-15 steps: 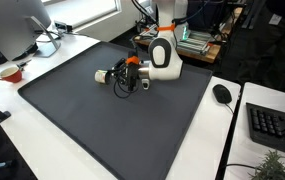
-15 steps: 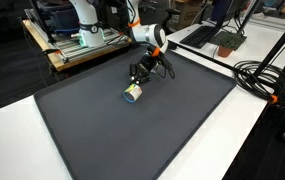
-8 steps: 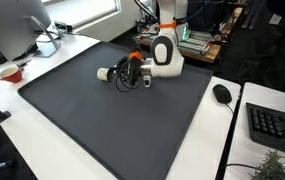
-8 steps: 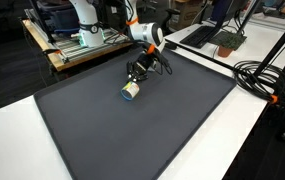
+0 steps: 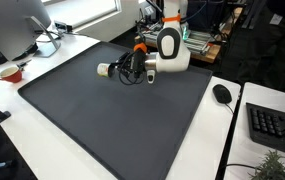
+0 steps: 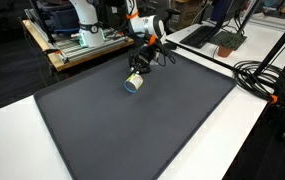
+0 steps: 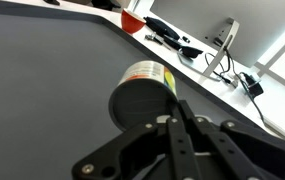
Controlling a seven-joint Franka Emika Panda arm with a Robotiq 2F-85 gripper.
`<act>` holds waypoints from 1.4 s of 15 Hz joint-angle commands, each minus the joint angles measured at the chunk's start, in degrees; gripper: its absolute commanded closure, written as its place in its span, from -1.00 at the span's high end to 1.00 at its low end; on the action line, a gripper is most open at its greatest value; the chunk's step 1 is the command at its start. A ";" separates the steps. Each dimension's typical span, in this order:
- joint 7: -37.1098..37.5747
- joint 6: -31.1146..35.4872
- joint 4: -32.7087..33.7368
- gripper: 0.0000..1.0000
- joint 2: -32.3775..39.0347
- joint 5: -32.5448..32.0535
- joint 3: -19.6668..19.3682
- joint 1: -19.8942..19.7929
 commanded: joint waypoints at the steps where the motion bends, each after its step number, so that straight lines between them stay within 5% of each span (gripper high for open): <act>1: 0.06 -2.33 -0.79 -0.97 -1.99 2.28 0.29 0.31; 21: -0.11 -1.74 0.59 -0.89 0.21 0.98 0.16 0.14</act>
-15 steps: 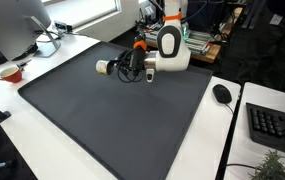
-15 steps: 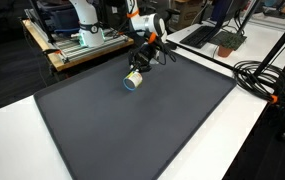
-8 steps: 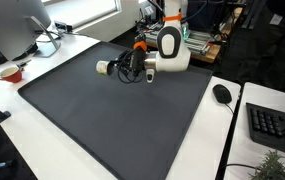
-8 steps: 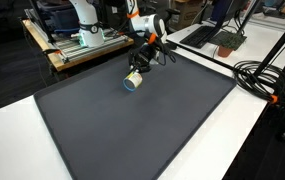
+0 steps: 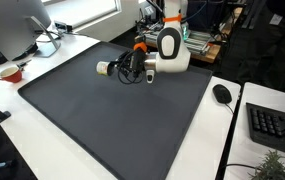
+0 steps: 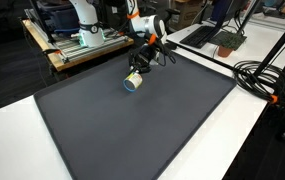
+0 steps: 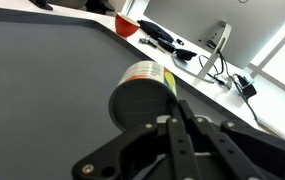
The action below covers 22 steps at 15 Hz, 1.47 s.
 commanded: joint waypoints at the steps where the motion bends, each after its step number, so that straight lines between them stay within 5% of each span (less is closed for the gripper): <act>1: -0.01 -0.11 0.09 -0.89 0.08 0.05 0.08 -0.01; 22: -3.04 3.48 2.81 -0.97 2.67 -0.23 -0.18 -1.26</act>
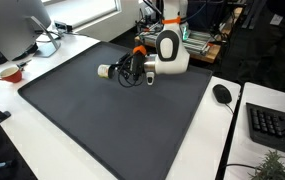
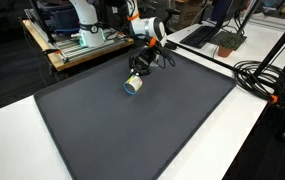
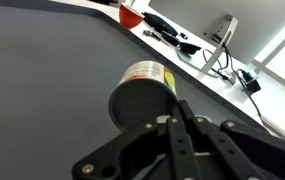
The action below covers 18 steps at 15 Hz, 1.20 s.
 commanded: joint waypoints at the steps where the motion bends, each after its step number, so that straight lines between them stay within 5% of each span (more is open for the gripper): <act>1: -2.50 2.10 2.09 -0.97 1.37 -0.16 -0.26 -0.89; 12: -7.71 4.71 5.21 -0.97 3.78 0.67 -1.01 -2.14; 13: -8.36 4.76 5.34 -0.39 3.80 0.91 -0.97 -2.24; 18: -10.12 5.57 5.31 0.17 3.60 1.39 -0.97 -2.59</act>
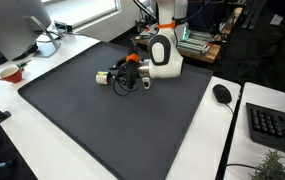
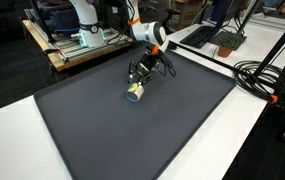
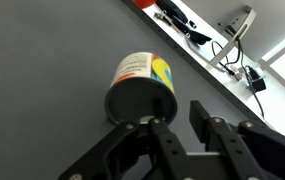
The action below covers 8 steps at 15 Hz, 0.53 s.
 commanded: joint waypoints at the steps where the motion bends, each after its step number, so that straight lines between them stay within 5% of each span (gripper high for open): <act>1: -2.44 1.11 0.88 0.30 0.23 1.50 -0.08 -0.58; 5: -2.20 1.38 -0.66 0.87 -1.12 1.33 0.25 -0.38; 8: -2.06 1.83 -2.11 1.00 -2.34 1.05 0.66 -0.23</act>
